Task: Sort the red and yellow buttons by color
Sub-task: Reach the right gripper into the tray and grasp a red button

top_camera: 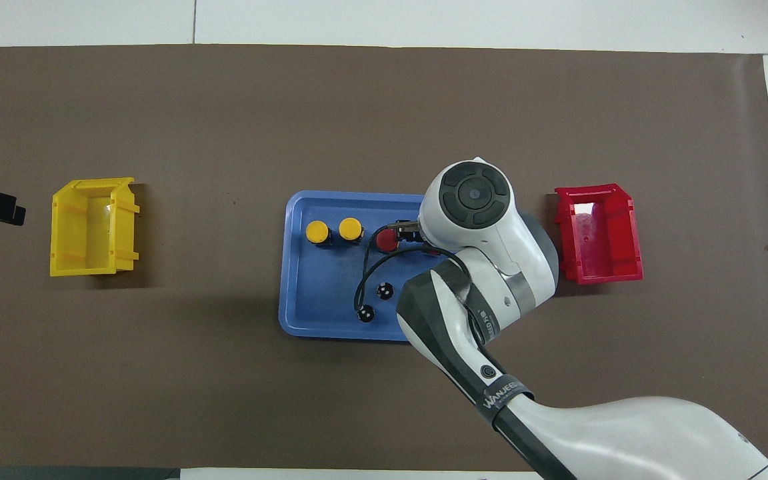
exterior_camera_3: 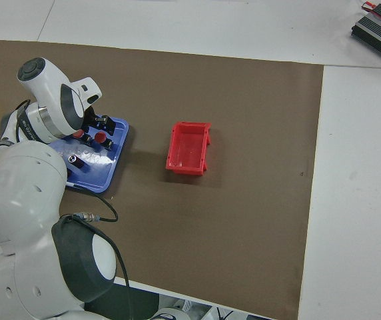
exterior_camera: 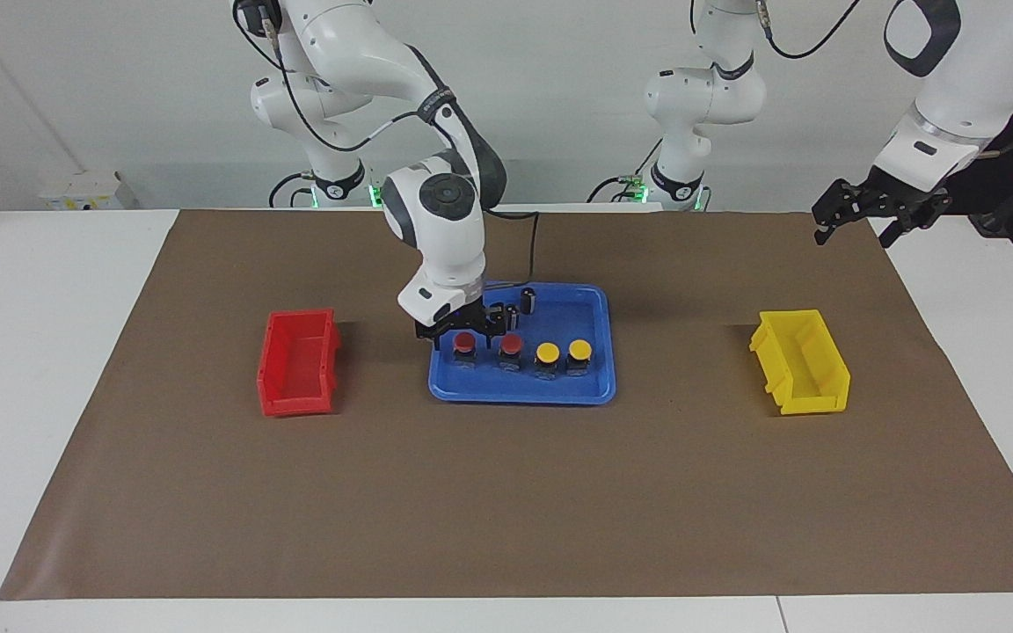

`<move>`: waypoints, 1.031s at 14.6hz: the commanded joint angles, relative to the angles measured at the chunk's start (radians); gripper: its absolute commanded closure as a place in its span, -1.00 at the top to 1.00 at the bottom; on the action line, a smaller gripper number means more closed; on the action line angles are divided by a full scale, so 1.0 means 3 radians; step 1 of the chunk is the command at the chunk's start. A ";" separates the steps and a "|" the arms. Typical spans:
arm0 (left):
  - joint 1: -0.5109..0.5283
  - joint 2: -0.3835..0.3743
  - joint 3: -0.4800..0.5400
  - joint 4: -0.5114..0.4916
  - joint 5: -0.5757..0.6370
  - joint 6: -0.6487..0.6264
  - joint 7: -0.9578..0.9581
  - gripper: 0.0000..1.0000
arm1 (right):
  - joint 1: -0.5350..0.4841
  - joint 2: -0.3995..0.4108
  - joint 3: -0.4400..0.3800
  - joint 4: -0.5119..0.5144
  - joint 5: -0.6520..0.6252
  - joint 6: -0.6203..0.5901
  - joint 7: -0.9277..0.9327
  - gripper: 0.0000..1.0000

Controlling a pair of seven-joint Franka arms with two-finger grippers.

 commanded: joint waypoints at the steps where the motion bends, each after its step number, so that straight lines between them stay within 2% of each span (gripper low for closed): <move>1: 0.0021 -0.0086 -0.0019 -0.0071 0.0061 -0.0031 0.0023 1.00 | 0.0019 -0.0123 -0.0012 -0.0192 -0.0074 0.0109 0.0040 0.60; 5: 0.0021 -0.0092 -0.0019 -0.0071 0.0061 -0.0051 0.0023 1.00 | 0.0004 -0.0138 -0.0012 -0.0223 -0.0074 0.0140 0.0029 0.21; 9: 0.0031 -0.0092 -0.0019 -0.0071 0.0061 -0.0046 0.0018 1.00 | -0.0012 -0.0123 -0.0012 -0.0167 -0.0069 0.0120 0.0034 -0.46; 10: 0.0031 -0.0087 -0.0019 -0.0071 0.0061 -0.0001 0.0028 1.00 | -0.0012 -0.0113 -0.0017 -0.0071 -0.0069 0.0059 0.0045 -0.54; 12: 0.0051 -0.0076 -0.0013 -0.0051 0.0066 0.0030 0.0018 1.00 | -0.0052 -0.0214 -0.0063 0.0134 -0.0079 -0.0394 0.0014 -0.54; 14: 0.0006 -0.0086 -0.0054 -0.0071 0.0061 0.0091 -0.0171 1.00 | -0.0353 -0.0607 -0.0053 0.0206 -0.0049 -0.0768 -0.0118 -0.54; 15: -0.0020 -0.0102 -0.0075 -0.0142 0.0056 0.0259 -0.0308 1.00 | -0.0496 -0.0796 -0.0053 0.0206 -0.0018 -0.1013 -0.0342 -0.54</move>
